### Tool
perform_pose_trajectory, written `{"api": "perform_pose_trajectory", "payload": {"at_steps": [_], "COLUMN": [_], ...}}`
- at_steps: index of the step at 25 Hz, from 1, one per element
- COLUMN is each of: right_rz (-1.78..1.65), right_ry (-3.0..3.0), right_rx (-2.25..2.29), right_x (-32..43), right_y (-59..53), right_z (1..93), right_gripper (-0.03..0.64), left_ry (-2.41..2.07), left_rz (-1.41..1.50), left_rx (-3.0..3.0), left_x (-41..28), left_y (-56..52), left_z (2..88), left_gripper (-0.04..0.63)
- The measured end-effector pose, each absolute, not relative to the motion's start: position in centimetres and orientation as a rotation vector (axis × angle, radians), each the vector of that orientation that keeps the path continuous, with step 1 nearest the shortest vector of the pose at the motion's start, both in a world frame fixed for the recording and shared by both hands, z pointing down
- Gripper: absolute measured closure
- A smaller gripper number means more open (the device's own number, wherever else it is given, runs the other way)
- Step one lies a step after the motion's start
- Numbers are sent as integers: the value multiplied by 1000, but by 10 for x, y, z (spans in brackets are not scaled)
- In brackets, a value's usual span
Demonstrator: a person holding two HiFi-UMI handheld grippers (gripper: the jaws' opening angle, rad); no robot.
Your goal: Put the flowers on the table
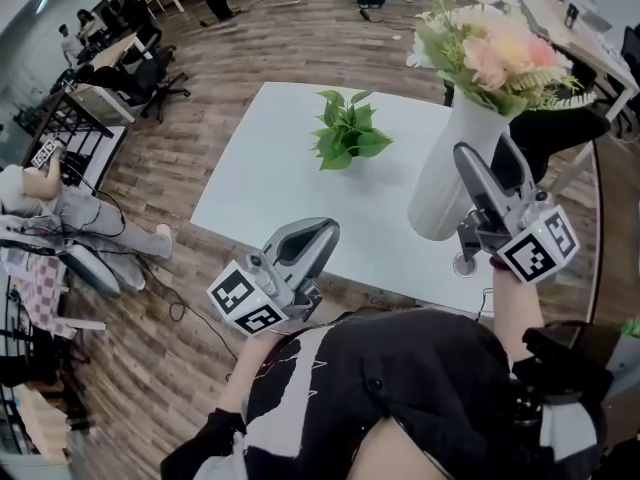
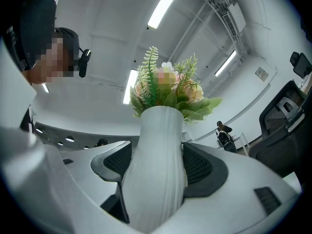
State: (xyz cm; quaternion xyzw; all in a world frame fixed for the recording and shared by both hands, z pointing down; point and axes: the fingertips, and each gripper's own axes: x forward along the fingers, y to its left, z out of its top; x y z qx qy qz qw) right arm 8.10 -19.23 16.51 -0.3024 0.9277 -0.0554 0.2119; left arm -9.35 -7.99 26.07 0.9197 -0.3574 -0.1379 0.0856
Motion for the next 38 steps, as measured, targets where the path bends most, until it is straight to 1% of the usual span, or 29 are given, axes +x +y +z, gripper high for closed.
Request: {"api": "perform_pose_trajectory", "payload": {"at_steps": [5, 18, 31, 38], "right_rz": [-159, -179, -260, -365], "right_ry": [2576, 2564, 2543, 2533], "right_rx": [-844, -881, -963, -933], "right_x": [82, 76, 70, 63], "right_y": [-184, -204, -290, -324], "right_z": [162, 170, 204, 247], "right_gripper": [276, 276, 276, 278], "left_ry": [-1084, -1024, -932, -861], "left_rz": [-416, -400, -338, -317], "left_rx": [2721, 2731, 2671, 2665], "left_x": [-95, -96, -90, -74], "left_y": [-68, -92, -173, -207], "left_z": [259, 267, 293, 306], "left_gripper": [582, 581, 581, 581]}}
